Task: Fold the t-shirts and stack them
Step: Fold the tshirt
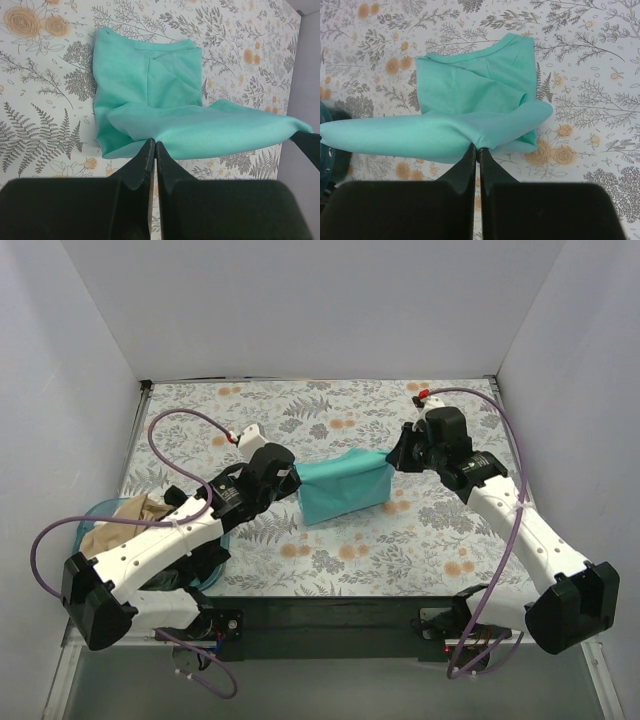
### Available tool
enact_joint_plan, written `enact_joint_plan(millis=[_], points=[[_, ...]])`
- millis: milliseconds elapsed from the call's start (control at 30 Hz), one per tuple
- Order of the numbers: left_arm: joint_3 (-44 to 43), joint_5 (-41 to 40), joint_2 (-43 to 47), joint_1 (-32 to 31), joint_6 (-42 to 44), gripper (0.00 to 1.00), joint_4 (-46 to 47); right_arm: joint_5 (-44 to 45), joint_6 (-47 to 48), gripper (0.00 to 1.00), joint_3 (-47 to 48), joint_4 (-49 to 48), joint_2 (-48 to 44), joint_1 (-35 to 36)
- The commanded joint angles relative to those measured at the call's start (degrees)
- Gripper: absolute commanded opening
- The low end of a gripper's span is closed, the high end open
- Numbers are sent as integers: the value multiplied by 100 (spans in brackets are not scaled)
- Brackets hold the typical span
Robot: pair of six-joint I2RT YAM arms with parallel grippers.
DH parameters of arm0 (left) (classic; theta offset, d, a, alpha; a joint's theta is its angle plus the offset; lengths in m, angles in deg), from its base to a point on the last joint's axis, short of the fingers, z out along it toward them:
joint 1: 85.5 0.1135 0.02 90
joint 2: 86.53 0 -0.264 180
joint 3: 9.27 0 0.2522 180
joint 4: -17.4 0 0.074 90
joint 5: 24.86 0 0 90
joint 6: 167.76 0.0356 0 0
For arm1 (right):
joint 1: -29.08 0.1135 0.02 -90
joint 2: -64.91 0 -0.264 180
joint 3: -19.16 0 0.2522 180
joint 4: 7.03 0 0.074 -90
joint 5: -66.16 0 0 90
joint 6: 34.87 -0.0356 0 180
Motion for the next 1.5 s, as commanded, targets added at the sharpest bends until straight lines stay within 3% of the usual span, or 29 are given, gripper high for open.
enact_joint_plan(millis=[0,667,1200,1233,1267,1300,1333,1367,1400,1433,1467], points=[[-358,-136,-57,165,294,0,63,-484,213,1,429,-384,206,-213],[-946,425,-1348,1412,742,0,572,-2251,98,1,850,-1201,1963,-995],[-2246,1155,-3739,2327,1226,0,924,-2797,274,1,2441,-1324,4502,-1365],[-2317,1156,-3862,2388,1235,0,924,-2797,292,3,2624,-1316,4608,-1357],[-2414,1190,-4081,2423,1252,0,898,-2797,309,13,2705,-1316,4705,-1365],[-2510,1269,-4170,2441,1322,5,880,-2823,396,19,2792,-1316,4872,-1365],[-2668,1313,-4232,2467,1357,17,871,-2832,432,24,2950,-1316,4951,-1357],[-2748,1314,-4311,2476,1392,40,863,-2832,450,32,3056,-1307,5031,-1374],[-2827,1340,-4398,2476,1462,52,854,-2876,459,37,3161,-1255,5162,-1374],[-2993,1358,-4417,2476,1507,59,819,-2928,485,41,3275,-1193,5215,-1383],[-3047,1419,-4425,2485,1533,66,793,-2963,503,55,3520,-1106,5251,-1383]])
